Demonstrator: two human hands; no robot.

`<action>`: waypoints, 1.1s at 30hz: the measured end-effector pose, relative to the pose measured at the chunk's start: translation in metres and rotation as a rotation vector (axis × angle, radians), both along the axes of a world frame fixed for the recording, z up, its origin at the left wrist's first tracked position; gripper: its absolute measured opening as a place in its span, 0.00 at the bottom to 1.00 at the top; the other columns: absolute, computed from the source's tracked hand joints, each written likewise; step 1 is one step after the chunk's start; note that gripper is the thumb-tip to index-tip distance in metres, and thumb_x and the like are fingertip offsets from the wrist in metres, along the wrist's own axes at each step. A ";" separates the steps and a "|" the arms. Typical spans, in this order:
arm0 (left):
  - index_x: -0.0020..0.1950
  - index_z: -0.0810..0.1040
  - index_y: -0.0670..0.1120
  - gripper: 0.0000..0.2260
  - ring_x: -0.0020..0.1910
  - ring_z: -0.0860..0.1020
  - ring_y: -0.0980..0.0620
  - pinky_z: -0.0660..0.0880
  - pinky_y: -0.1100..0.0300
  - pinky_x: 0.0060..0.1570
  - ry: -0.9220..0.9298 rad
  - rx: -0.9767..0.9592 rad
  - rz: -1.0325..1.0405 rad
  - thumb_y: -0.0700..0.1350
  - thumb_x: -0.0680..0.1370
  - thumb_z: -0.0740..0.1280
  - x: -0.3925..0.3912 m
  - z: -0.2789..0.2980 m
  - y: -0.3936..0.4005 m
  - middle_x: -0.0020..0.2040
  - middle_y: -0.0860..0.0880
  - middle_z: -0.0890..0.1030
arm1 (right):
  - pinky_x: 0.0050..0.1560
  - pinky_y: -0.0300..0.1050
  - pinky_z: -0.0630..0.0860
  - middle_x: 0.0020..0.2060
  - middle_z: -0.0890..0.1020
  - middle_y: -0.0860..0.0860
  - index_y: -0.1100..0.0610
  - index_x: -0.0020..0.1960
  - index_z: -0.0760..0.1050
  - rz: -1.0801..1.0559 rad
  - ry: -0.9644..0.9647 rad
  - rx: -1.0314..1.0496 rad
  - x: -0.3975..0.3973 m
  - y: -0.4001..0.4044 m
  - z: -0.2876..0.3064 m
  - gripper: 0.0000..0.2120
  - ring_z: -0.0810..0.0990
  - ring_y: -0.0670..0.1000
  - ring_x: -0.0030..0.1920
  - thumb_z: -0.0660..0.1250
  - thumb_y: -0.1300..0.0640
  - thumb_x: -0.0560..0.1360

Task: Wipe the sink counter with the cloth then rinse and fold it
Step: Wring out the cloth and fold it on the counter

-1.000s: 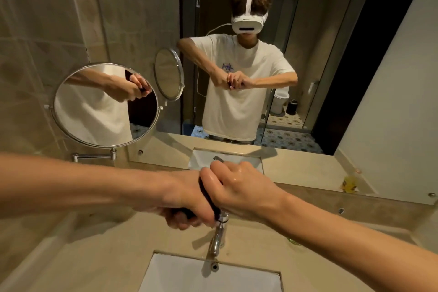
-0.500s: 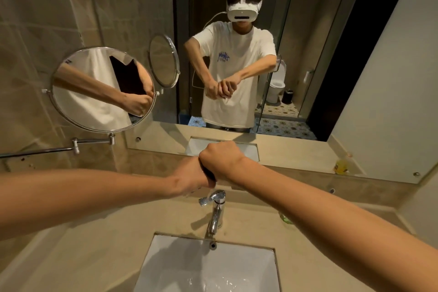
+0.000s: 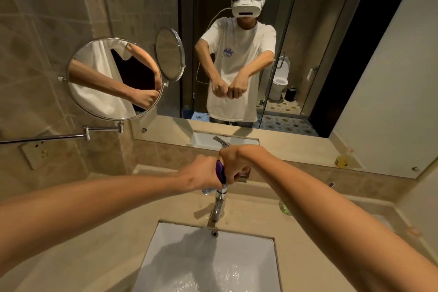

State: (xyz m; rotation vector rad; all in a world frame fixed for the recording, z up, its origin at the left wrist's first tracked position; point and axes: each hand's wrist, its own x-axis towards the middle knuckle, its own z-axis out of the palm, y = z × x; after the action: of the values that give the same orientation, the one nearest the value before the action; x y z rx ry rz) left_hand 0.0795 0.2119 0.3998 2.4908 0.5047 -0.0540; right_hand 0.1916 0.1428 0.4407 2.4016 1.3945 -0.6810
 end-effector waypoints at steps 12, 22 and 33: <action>0.67 0.73 0.49 0.25 0.55 0.83 0.45 0.82 0.56 0.47 0.017 -0.709 0.035 0.42 0.73 0.78 -0.033 0.030 0.016 0.61 0.44 0.80 | 0.48 0.45 0.83 0.60 0.77 0.52 0.53 0.70 0.68 -0.198 0.723 0.520 0.000 -0.071 0.020 0.26 0.82 0.53 0.56 0.74 0.55 0.76; 0.54 0.78 0.49 0.07 0.51 0.84 0.49 0.84 0.57 0.47 -0.354 -0.521 0.116 0.43 0.78 0.73 -0.046 0.030 0.001 0.52 0.46 0.85 | 0.50 0.55 0.85 0.62 0.75 0.50 0.46 0.60 0.65 -0.017 0.479 0.979 -0.017 -0.093 -0.009 0.14 0.82 0.53 0.57 0.69 0.50 0.80; 0.56 0.73 0.48 0.11 0.53 0.85 0.49 0.85 0.52 0.50 -0.372 -0.474 -0.025 0.48 0.78 0.72 -0.052 0.059 -0.006 0.56 0.46 0.83 | 0.58 0.36 0.77 0.58 0.84 0.48 0.54 0.67 0.78 0.216 0.004 1.266 -0.022 -0.095 0.012 0.16 0.78 0.39 0.56 0.68 0.55 0.80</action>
State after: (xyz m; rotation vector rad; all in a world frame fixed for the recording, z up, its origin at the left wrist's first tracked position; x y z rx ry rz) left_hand 0.0270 0.2061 0.4587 1.9799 0.2637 0.2481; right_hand 0.1697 0.0475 0.4525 2.8962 2.5249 0.4508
